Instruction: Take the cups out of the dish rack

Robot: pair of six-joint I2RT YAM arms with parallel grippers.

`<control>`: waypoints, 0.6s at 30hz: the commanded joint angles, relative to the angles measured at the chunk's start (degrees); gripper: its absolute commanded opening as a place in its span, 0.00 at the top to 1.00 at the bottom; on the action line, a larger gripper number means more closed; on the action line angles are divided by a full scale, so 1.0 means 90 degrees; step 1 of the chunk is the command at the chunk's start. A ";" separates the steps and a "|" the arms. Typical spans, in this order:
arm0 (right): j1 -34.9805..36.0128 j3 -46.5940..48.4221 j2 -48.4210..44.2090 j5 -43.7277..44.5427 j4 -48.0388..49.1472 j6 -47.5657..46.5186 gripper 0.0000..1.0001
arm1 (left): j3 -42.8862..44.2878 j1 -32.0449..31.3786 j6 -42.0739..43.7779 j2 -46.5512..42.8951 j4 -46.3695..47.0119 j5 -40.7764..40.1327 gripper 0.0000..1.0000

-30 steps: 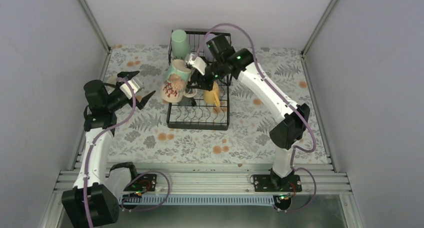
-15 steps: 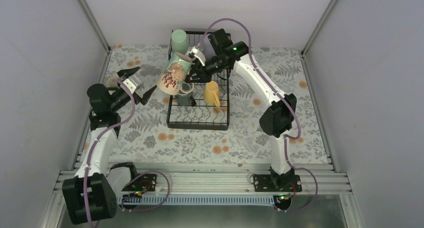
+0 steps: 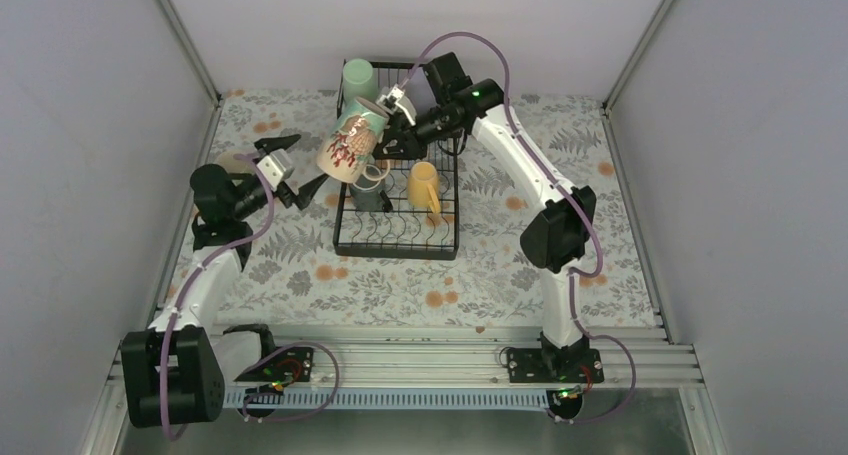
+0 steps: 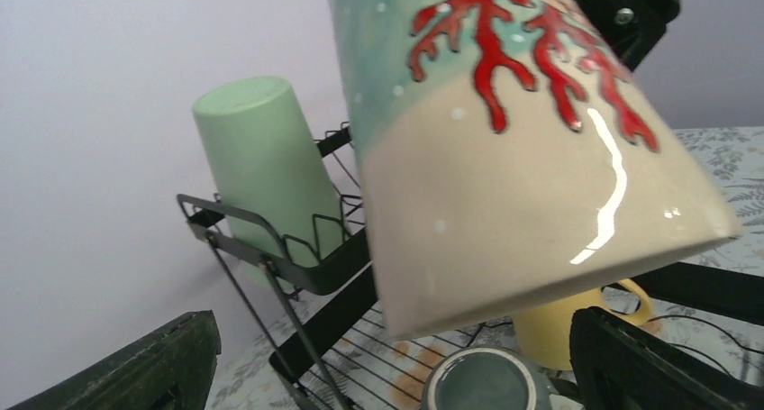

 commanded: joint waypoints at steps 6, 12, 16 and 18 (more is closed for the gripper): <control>-0.0088 0.0382 -0.0033 -0.0982 0.0308 0.0042 0.96 | -0.0182 -0.0446 -0.0075 0.0195 0.0990 -0.0277 0.04; -0.0090 0.0297 0.0006 -0.1208 0.0295 0.0058 0.97 | 0.0282 -0.0516 -0.0359 0.0598 0.1068 -0.0451 0.26; -0.0091 0.0241 0.0095 -0.1435 0.0310 0.0087 0.97 | 0.0533 -0.0582 -0.0565 0.0813 0.1164 -0.0419 0.34; -0.0088 0.0218 0.0151 -0.1558 0.0341 0.0119 0.97 | 0.0607 -0.0621 -0.0615 0.0864 0.1157 -0.0392 0.36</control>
